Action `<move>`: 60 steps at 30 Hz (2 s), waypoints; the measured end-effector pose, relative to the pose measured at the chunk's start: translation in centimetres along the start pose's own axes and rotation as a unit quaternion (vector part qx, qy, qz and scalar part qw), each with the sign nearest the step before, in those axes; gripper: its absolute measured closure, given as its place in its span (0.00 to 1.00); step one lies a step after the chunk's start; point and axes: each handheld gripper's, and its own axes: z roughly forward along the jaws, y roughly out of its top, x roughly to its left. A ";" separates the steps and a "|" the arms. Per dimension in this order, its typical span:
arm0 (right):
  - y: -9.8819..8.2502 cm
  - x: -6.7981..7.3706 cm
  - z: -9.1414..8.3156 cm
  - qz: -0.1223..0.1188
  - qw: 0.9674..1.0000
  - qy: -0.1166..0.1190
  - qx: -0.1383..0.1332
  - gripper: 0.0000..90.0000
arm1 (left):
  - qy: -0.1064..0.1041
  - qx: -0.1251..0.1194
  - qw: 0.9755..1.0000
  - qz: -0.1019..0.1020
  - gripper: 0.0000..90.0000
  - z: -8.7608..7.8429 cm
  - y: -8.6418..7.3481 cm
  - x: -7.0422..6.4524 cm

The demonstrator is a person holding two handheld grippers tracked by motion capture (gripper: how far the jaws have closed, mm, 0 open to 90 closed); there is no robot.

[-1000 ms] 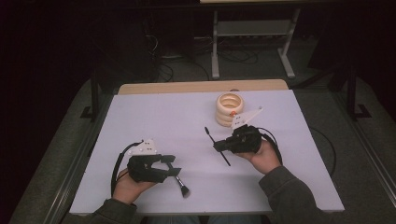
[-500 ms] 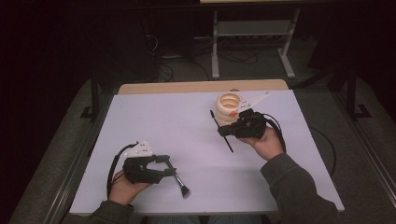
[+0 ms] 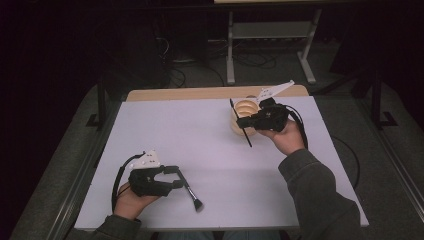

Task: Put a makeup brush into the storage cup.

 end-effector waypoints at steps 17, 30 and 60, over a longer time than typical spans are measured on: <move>2.2 -2.7 -1.4 0.021 0.999 -0.038 -0.024 0.94 | 0.002 0.002 1.000 0.000 0.48 -0.3 -0.1 0.3; 4.0 -4.5 -1.5 0.031 0.997 -0.063 -0.029 0.94 | 0.000 0.002 1.000 0.007 0.48 -0.4 -0.1 0.4; 4.8 -7.8 0.2 0.071 0.989 -0.121 -0.048 0.94 | -0.003 -0.007 1.000 0.001 0.44 -0.7 -0.2 0.9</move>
